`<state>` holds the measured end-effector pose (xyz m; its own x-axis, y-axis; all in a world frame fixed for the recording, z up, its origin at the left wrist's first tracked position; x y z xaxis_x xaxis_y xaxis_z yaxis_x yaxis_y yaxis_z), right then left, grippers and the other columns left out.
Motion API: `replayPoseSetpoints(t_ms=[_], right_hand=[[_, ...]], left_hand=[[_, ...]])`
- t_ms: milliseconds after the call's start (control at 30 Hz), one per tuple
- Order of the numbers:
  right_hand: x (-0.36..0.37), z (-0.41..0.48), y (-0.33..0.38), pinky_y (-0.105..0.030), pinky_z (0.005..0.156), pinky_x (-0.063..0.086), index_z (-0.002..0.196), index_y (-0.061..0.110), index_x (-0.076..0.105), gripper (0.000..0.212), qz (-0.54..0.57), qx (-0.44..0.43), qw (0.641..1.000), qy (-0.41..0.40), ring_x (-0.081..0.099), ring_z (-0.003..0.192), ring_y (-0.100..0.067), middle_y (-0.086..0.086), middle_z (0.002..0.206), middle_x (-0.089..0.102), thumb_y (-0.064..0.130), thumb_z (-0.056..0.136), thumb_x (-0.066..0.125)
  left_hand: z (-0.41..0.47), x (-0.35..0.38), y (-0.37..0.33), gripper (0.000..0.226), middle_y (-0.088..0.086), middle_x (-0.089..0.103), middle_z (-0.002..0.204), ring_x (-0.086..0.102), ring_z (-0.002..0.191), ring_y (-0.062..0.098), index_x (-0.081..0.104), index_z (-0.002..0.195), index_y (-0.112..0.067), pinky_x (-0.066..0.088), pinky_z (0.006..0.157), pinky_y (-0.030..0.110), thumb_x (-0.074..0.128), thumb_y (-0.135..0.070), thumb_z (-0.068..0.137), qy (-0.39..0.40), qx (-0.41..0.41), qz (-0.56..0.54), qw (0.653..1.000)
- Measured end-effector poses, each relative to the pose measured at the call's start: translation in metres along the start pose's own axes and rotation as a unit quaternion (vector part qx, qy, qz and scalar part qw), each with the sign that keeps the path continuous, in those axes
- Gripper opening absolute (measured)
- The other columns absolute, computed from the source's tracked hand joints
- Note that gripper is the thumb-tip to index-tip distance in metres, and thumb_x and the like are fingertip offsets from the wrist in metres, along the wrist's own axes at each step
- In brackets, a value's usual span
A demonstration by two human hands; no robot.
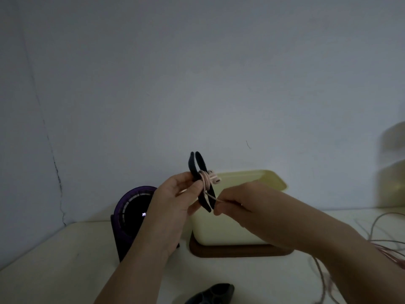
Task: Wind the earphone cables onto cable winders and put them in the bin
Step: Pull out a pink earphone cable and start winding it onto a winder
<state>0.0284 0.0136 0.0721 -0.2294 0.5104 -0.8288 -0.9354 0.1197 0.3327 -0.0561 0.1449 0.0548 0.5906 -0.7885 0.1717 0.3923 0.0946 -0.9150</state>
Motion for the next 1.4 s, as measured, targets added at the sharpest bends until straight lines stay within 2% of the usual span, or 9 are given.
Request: replayPoseSetpoints(t_ms=[200, 367, 600, 733, 833, 933, 1067, 1200, 1400], right_hand=[[-0.019, -0.001, -0.005, -0.016, 0.05, 0.036, 0.07, 0.029, 0.063, 0.028, -0.017, 0.014, 0.997, -0.078, 0.047, 0.049, -0.002, 0.021, 0.052, 0.053, 0.038, 0.092, 0.049], [-0.038, -0.006, -0.013, -0.012, 0.049, 0.036, 0.066, 0.028, 0.062, 0.018, 0.018, 0.011, 0.988, -0.155, 0.046, 0.048, 0.001, 0.021, 0.051, 0.053, 0.038, 0.081, 0.067], [-0.049, -0.009, -0.027, -0.012, 0.045, 0.03, 0.064, 0.022, 0.065, 0.03, 0.15, -0.009, 0.97, -0.189, 0.036, 0.042, -0.003, 0.011, 0.046, 0.048, 0.051, 0.063, 0.066], [-0.033, -0.001, -0.045, -0.032, 0.059, 0.036, 0.069, 0.019, 0.068, 0.053, 0.282, -0.004, 0.942, -0.179, 0.041, 0.058, -0.02, -0.009, 0.063, 0.053, 0.071, 0.057, 0.068], [-0.004, 0.008, -0.052, -0.029, 0.062, 0.043, 0.07, 0.016, 0.07, 0.036, 0.393, 0.018, 0.911, -0.125, 0.048, 0.061, -0.022, -0.014, 0.068, 0.057, 0.051, 0.068, 0.075], [0.021, 0.015, -0.042, -0.023, 0.055, 0.039, 0.064, 0.016, 0.069, 0.031, 0.464, 0.037, 0.879, -0.108, 0.043, 0.055, -0.016, 0.0, 0.058, 0.054, 0.039, 0.084, 0.065], [0.028, 0.016, -0.03, -0.03, 0.054, 0.034, 0.068, 0.013, 0.062, 0.034, 0.353, 0.05, 0.925, -0.129, 0.037, 0.051, -0.015, 0.0, 0.056, 0.042, 0.032, 0.093, 0.051], [0.024, 0.013, -0.019, -0.024, 0.049, 0.028, 0.077, 0.033, 0.066, 0.026, 0.23, 0.032, 0.967, -0.102, 0.034, 0.048, -0.013, 0.005, 0.051, 0.041, 0.032, 0.095, 0.047], [0.014, 0.007, -0.009, -0.011, 0.05, 0.034, 0.099, 0.017, 0.071, 0.023, 0.106, 0.014, 0.992, -0.061, 0.045, 0.048, 0.001, 0.026, 0.045, 0.047, 0.029, 0.096, 0.051]], left_hand=[[-0.003, 0.007, 0.0, 0.016, -0.01, 0.075, 0.087, 0.07, 0.087, 0.007, 0.069, 0.092, -0.028, 0.053, 0.086, 0.034, 0.071, -0.015, 0.082, 0.048, 0.033, 0.214, 0.975], [-0.007, 0.006, -0.001, 0.018, -0.001, 0.075, 0.096, 0.07, 0.095, 0.013, 0.067, 0.102, -0.021, 0.051, 0.097, 0.036, 0.066, -0.011, 0.087, 0.141, -0.005, 0.229, 0.963], [-0.014, 0.009, -0.009, 0.031, 0.001, 0.075, 0.095, 0.071, 0.09, 0.012, 0.065, 0.103, -0.012, 0.054, 0.079, 0.021, 0.066, -0.018, 0.072, 0.242, -0.022, 0.142, 0.96], [-0.015, 0.011, -0.013, 0.019, 0.004, 0.074, 0.1, 0.069, 0.094, 0.015, 0.074, 0.096, -0.017, 0.055, 0.081, 0.024, 0.072, -0.016, 0.077, 0.269, -0.019, 0.093, 0.958], [-0.015, 0.014, -0.016, 0.021, 0.006, 0.074, 0.102, 0.069, 0.095, 0.018, 0.075, 0.097, -0.017, 0.055, 0.08, 0.025, 0.071, -0.013, 0.077, 0.247, -0.005, 0.047, 0.968], [-0.014, 0.018, -0.017, 0.025, 0.01, 0.073, 0.105, 0.07, 0.092, 0.019, 0.07, 0.1, -0.009, 0.057, 0.075, 0.025, 0.066, -0.011, 0.075, 0.19, 0.002, -0.04, 0.981], [-0.006, 0.014, -0.015, 0.039, 0.01, 0.073, 0.102, 0.07, 0.081, 0.015, 0.065, 0.111, -0.002, 0.057, 0.067, 0.023, 0.058, -0.012, 0.074, 0.108, -0.006, -0.153, 0.982], [-0.001, 0.005, -0.012, 0.037, 0.005, 0.073, 0.092, 0.069, 0.076, 0.01, 0.066, 0.111, -0.004, 0.057, 0.065, 0.023, 0.058, -0.013, 0.076, 0.053, -0.008, -0.177, 0.983], [0.003, -0.001, -0.006, 0.033, 0.002, 0.073, 0.087, 0.067, 0.072, 0.007, 0.068, 0.105, -0.008, 0.056, 0.062, 0.02, 0.061, -0.014, 0.073, 0.012, -0.006, -0.178, 0.984]])
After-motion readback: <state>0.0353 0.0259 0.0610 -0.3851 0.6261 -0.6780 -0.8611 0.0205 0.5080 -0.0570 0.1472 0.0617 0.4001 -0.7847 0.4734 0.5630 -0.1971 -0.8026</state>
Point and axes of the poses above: each hand's wrist, its own z-axis towards the middle knuckle, its own x-axis out of the palm, y = z × x, the point moved 2 cm from there along z, towards the middle knuckle
